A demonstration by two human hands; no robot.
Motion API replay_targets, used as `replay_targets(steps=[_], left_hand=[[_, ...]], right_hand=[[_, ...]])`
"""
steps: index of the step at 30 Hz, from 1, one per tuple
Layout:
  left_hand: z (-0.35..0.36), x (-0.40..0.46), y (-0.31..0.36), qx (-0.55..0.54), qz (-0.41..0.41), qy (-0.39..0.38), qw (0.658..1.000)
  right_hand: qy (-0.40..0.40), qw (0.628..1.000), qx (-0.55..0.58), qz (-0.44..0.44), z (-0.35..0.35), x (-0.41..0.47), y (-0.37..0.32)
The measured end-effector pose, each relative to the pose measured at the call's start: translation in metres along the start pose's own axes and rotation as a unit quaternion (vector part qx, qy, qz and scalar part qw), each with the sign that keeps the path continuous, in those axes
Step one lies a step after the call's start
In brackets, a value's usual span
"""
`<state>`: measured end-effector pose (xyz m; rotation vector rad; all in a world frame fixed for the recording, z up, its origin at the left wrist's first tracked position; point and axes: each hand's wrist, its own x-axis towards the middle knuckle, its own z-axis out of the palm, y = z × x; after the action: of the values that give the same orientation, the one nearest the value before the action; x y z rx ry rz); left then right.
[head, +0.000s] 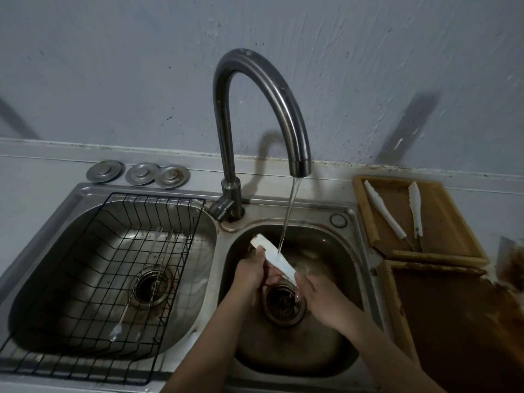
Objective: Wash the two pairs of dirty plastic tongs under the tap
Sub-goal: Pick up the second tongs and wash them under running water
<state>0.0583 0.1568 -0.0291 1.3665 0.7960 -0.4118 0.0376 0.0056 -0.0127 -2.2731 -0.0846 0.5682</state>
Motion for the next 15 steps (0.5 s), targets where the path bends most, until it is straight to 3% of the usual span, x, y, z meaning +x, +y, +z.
replay_targets(steps=[4,9,15], left_hand=[[0.008,-0.001,-0.004,0.045,0.011,-0.050,0.998],[0.008,0.002,0.000,-0.031,-0.056,-0.030,0.997],[0.003,-0.002,-0.002,0.047,-0.068,-0.104,0.991]], right_hand=[[-0.006,1.000,-0.026,0.005,-0.010,-0.002,0.003],[-0.017,0.999,-0.038,-0.010,-0.014,-0.003,0.006],[-0.030,0.995,-0.085,-0.031,-0.021,0.000,0.010]])
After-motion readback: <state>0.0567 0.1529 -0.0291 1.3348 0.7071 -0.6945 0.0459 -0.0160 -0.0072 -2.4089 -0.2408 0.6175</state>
